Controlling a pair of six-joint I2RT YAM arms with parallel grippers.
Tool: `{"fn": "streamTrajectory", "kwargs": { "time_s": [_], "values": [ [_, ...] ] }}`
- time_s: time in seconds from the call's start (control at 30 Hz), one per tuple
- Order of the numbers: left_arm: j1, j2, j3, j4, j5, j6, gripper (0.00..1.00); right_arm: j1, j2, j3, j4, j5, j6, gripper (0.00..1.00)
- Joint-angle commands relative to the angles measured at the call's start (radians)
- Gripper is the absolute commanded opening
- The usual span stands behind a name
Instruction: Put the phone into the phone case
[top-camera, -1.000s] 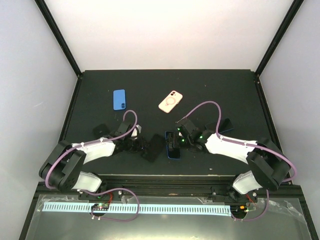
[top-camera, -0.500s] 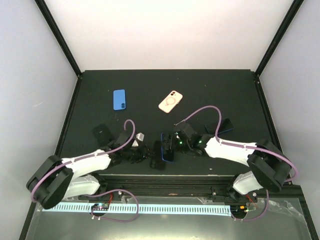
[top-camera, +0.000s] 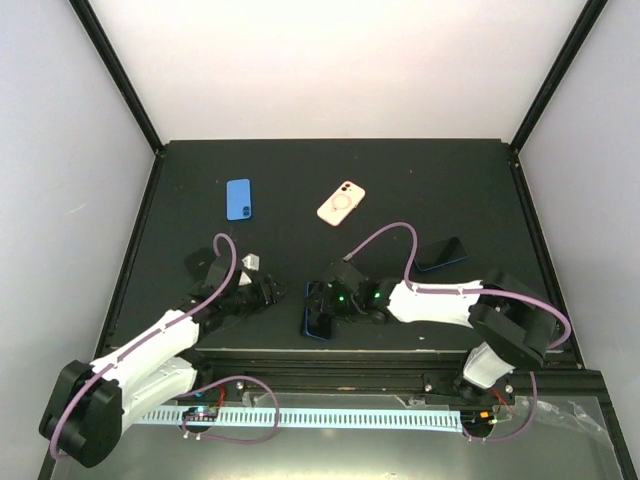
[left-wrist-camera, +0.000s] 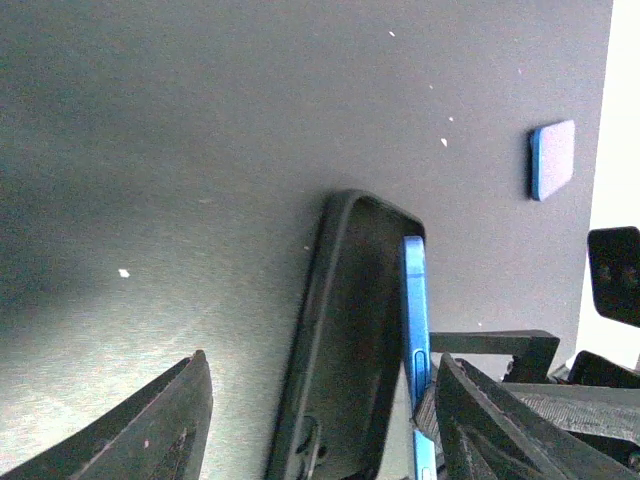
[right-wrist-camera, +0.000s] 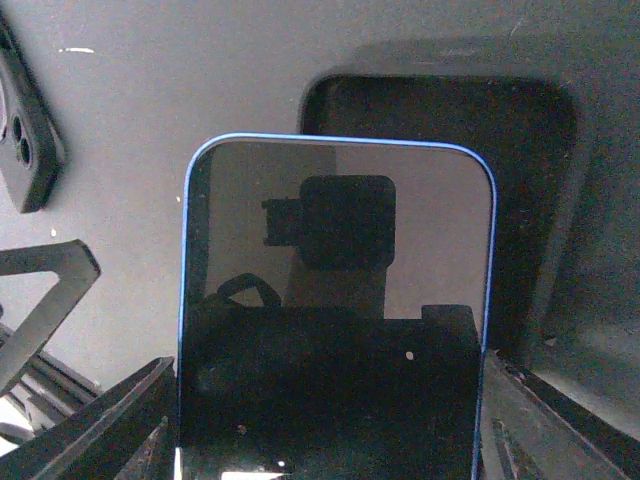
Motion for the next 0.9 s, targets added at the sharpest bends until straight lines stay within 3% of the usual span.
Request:
{"fn": "streamTrajectory", "kwargs": {
  "time_s": [0.0,0.43,0.87],
  "values": [
    [0.063,-0.040,0.008,-0.105,0.013,0.084,0.63,0.017,0.037,0.065,0.028,0.071,0.070,0.63],
    [0.079,-0.006,-0.021,-0.052,0.086,0.126,0.58,0.017,0.105,0.111,-0.068,0.182,0.108,0.67],
    [0.060,-0.007,-0.044,-0.026,0.108,0.125,0.57,0.017,0.096,0.131,-0.133,0.198,0.057,0.86]
  ]
}}
